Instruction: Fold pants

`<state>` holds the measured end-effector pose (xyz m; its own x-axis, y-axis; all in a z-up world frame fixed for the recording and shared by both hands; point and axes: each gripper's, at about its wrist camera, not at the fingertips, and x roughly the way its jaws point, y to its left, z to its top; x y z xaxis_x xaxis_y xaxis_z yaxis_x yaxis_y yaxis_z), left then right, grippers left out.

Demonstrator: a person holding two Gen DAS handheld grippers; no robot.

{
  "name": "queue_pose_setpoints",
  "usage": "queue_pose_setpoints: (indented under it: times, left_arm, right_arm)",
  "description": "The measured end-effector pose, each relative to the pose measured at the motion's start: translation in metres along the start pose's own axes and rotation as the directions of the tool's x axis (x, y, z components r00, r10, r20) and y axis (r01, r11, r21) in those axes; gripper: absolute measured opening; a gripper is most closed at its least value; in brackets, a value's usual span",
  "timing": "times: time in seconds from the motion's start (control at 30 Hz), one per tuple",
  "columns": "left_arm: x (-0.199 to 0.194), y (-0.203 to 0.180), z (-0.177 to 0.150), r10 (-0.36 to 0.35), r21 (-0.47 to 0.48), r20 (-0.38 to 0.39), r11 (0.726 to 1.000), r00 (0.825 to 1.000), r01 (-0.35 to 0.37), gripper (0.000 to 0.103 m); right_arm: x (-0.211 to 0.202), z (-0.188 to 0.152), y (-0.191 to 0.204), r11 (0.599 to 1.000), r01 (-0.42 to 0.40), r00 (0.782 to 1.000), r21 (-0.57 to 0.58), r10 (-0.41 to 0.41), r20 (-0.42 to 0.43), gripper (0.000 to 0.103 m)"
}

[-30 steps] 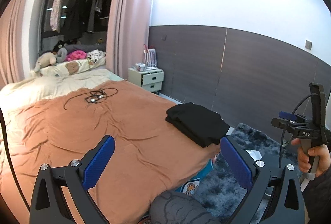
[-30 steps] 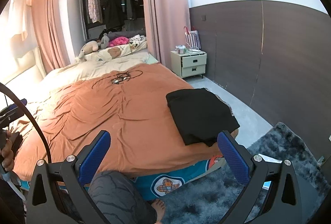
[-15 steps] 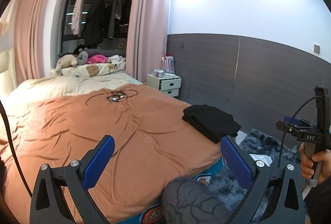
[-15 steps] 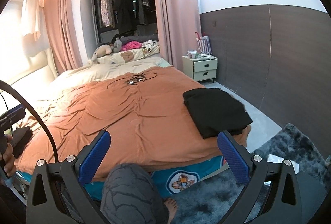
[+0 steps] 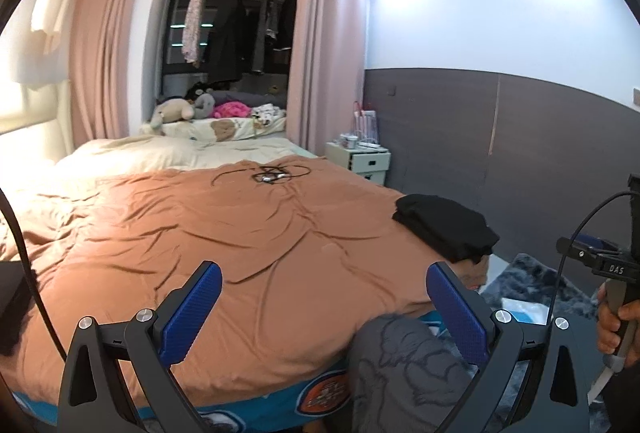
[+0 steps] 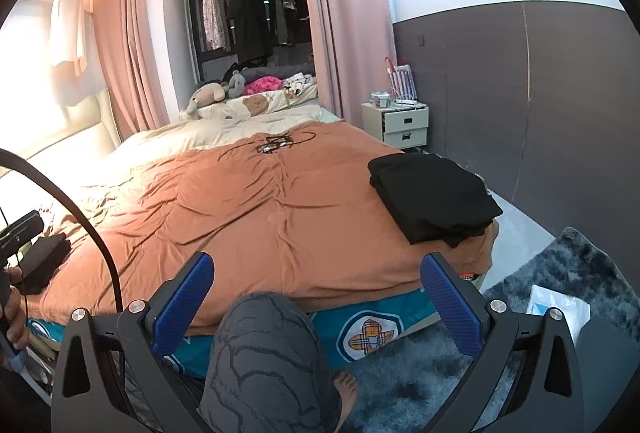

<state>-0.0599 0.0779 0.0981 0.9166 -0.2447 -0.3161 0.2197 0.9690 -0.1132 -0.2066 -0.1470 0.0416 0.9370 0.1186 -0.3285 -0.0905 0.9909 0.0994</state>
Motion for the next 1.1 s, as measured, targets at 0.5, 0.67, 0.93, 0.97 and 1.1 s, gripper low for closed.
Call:
queue_pose_setpoints:
  times: [0.5,0.67,0.93,0.97,1.1]
  left_arm:
    - [-0.003,0.004,-0.024,0.037,-0.015,-0.015,0.999,0.999,-0.037,0.103]
    - [-0.003,0.006,-0.026,0.042,-0.024,-0.022,0.999,0.999,-0.043,0.103]
    - [-0.002,0.011,-0.03,0.039,-0.04,-0.03,0.998,0.999,-0.041,0.103]
    - [-0.001,0.012,-0.03,0.04,-0.043,-0.031,0.998,0.999,-0.041,0.103]
    - [-0.001,0.011,-0.031,0.039,-0.043,-0.034,0.998,0.999,-0.041,0.103]
  right_arm:
    - [0.001,-0.017,0.028,1.0,-0.013,1.0,-0.027,0.013,-0.024,0.103]
    - [0.004,-0.022,0.034,0.999,-0.015,0.999,-0.045,0.014,-0.035,0.103]
    - [0.005,-0.022,0.033,0.999,-0.009,0.999,-0.048,0.007,-0.04,0.103]
    - [0.004,-0.022,0.034,0.999,-0.008,0.999,-0.05,0.006,-0.04,0.103]
    - [0.005,-0.022,0.035,0.999,0.002,0.999,-0.055,-0.005,-0.044,0.103]
